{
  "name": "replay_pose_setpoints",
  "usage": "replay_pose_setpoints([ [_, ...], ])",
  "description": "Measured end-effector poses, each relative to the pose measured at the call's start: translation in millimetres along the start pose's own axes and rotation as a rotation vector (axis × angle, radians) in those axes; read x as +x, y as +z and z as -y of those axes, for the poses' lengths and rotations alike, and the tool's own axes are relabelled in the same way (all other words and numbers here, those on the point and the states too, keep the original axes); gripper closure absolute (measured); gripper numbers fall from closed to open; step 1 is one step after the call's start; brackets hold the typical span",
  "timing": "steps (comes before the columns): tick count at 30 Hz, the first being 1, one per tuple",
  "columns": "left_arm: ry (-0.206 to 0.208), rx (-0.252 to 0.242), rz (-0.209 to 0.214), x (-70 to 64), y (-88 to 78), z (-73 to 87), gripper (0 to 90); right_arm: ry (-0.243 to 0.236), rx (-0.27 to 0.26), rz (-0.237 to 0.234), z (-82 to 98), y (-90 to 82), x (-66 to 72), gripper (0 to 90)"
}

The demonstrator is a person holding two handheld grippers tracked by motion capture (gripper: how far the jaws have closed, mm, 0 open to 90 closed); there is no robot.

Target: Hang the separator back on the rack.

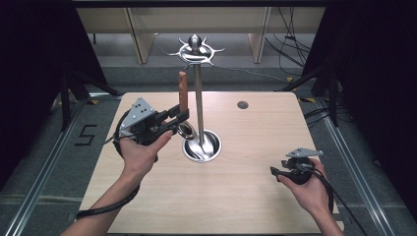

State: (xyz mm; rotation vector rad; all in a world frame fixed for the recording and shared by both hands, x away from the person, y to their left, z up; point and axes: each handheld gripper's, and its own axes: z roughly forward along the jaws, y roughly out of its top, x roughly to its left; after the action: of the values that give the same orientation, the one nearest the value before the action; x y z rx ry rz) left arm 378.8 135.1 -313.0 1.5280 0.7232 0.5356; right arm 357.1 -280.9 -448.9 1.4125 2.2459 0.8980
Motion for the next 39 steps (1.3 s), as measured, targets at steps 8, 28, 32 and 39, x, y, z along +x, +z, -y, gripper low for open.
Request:
replay_pose_setpoints([
  [8, 0.007, 0.000, -0.020, 0.9, 2.2, -3.8, 68.9, -0.002, -0.005, -0.001, 0.7, 0.1, -0.3, 47.9],
  [28, 0.047, -0.001, -0.070, 6.5, 11.7, -13.6, 68.8, -0.020, -0.007, -0.004, 0.8, 1.6, -0.4, 48.0],
  [32, 0.045, 0.003, -0.080, 6.0, 15.1, -15.6, 68.8, 0.000, -0.003, -0.009, -0.1, 0.6, 1.8, 48.0],
  [39, 0.055, 0.007, -0.107, 4.3, 21.6, -18.7, 68.8, -0.001, -0.003, -0.011, 0.6, 1.3, 1.4, 48.0],
])
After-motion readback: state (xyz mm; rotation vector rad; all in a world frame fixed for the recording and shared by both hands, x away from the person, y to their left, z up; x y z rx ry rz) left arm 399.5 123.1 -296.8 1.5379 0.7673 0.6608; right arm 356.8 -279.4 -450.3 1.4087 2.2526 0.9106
